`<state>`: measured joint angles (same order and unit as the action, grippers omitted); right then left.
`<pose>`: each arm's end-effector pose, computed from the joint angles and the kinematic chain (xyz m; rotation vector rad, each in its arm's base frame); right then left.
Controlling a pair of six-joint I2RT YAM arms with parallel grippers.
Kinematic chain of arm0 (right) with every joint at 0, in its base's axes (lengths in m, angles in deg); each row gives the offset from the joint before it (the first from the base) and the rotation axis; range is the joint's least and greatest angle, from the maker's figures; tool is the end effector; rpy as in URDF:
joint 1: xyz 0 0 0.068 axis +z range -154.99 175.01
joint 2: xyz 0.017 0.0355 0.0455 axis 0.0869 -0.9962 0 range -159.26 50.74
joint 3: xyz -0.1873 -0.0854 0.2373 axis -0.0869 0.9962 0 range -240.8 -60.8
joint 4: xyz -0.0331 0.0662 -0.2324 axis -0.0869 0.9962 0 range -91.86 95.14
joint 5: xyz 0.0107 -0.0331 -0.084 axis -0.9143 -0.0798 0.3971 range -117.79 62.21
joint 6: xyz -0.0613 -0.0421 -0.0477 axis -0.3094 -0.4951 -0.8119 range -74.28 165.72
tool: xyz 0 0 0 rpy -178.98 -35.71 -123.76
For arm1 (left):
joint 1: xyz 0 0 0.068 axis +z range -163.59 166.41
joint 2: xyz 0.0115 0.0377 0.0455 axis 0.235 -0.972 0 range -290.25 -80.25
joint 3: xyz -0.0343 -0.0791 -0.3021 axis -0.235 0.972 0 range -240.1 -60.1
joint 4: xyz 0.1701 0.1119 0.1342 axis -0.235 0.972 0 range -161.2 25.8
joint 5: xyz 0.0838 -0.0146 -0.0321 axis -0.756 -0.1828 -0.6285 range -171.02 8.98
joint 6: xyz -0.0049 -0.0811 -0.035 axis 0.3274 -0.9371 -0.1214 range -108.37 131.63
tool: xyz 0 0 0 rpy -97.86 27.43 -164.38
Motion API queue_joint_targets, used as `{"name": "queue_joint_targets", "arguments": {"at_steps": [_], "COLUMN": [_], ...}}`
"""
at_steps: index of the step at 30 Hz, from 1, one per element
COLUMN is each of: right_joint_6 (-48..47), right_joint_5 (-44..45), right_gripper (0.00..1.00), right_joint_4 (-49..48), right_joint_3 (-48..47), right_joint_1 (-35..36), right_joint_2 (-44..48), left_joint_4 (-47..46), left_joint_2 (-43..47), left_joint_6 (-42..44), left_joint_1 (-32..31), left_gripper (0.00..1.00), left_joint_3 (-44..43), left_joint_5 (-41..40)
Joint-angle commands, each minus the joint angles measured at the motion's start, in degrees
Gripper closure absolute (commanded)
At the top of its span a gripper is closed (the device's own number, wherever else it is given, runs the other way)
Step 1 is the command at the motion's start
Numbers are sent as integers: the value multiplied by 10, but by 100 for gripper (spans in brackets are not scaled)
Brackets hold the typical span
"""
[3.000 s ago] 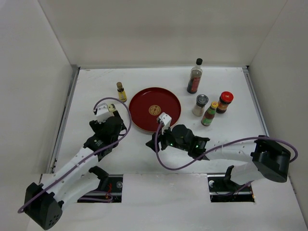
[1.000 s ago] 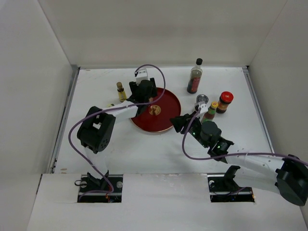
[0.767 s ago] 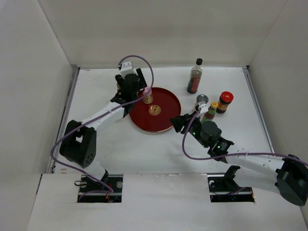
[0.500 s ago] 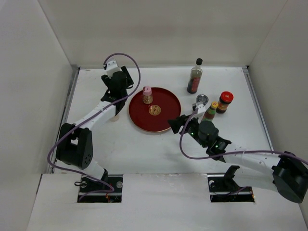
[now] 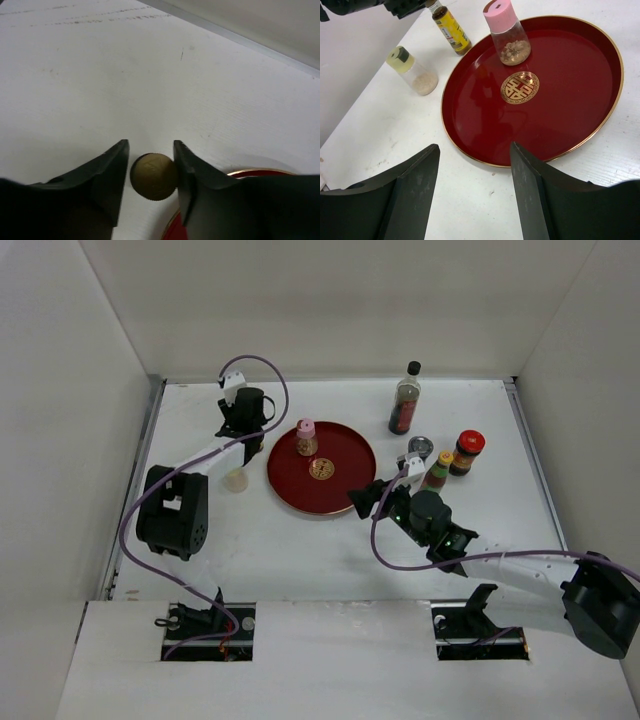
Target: Organize the condiment bottles
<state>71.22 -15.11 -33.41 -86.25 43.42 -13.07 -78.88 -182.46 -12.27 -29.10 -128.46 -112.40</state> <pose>0.1781 0.1747 0.2774 -0.1772 1.7390 0.7739 0.4280 -0.0762 0.2746 -0.4777 1.8994 0.1050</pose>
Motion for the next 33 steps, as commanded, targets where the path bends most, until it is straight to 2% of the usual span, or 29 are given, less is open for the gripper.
{"name": "queue_joint_targets", "arguments": {"at_steps": [1, 3, 5, 14, 20, 33], "right_joint_6": [0, 0, -1, 0, -1, 0], "right_joint_5": [1, 1, 1, 1, 1, 2], "right_gripper": [35, 35, 35, 36, 36, 35], "right_joint_4": [-30, -30, -30, -31, -31, -30], "right_joint_3": [-19, -19, -21, -21, -21, -15], "right_joint_1": [2, 2, 2, 2, 2, 2], "right_joint_2": [2, 0, -3, -5, -3, 11], "left_joint_4": [-7, -11, -22, -43, -37, -44], "left_joint_2": [7, 19, 40, 144, 126, 48], "left_joint_6": [3, 3, 4, 45, 44, 36], "left_joint_1": [2, -1, -5, -66, -111, -135], "left_gripper": [66, 74, 78, 79, 79, 79], "left_joint_3": [-29, -24, -17, 12, 6, -4], "left_joint_5": [4, 3, 8, -11, -7, -10]}}
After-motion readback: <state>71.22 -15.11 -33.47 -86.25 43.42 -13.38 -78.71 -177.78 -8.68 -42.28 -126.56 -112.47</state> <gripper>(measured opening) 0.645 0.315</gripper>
